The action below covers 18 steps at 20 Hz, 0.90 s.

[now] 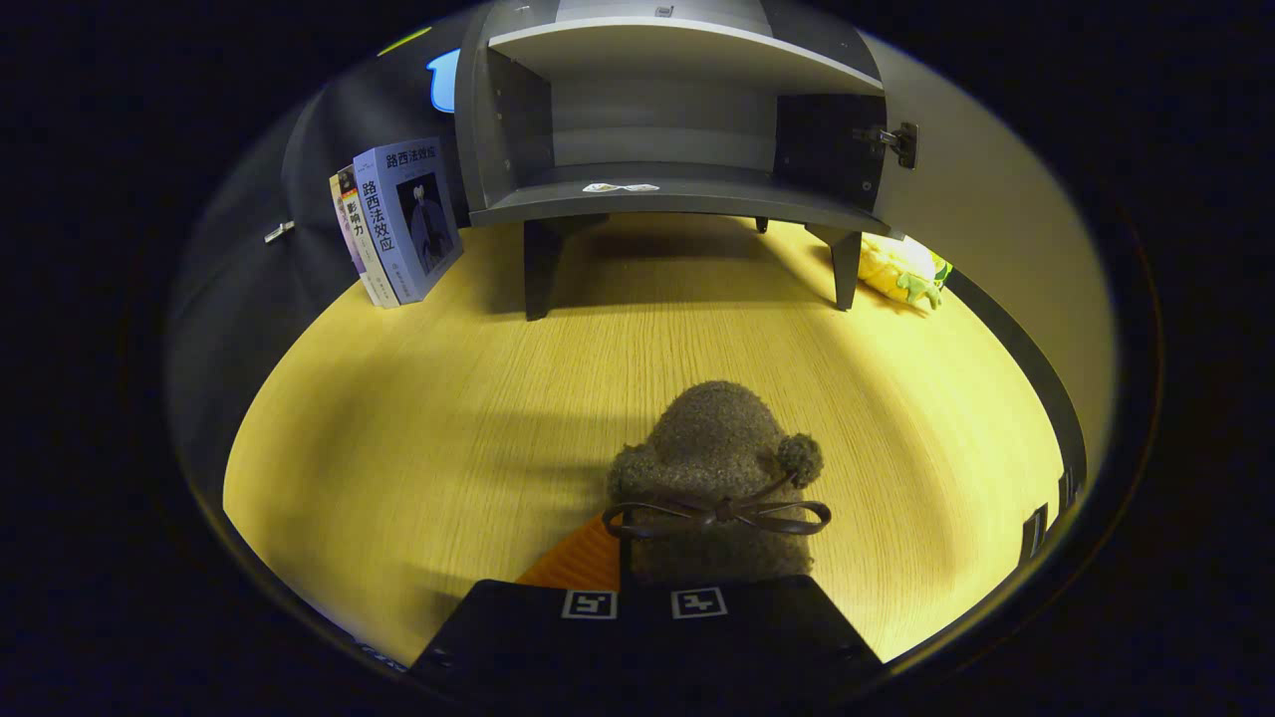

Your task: Open the shoe cabinet door, grab the shoes and put them into the shoe cabinet, then close the shoe cabinet door.

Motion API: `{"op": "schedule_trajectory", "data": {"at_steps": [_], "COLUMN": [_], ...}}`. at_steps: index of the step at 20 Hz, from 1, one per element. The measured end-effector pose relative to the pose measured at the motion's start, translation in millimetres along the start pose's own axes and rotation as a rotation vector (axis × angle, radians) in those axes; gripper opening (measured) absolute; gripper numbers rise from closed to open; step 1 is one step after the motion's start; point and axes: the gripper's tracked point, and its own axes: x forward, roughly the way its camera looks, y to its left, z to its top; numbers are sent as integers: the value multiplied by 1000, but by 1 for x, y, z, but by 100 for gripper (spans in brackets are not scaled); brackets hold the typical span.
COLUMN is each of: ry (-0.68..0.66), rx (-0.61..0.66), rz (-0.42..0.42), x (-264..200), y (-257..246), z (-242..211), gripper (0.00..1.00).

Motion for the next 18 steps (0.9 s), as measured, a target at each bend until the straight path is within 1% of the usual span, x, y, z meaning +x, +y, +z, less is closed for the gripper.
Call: {"op": "schedule_trajectory", "data": {"at_steps": [2,4,8,12,15,18], "ry": [13,-6,-48,-65,-80,-146], "rx": [-12,-29,-48,-48,-53,-94], "rz": [3,14,42,58,95,125], "x": [-8,-24,-67,-111,-142,-170], "y": [-1,0,-8,-30,-40,-46], "z": [-1,10,47,82,111,151], "gripper": [5,5,5,5,5,5]}}
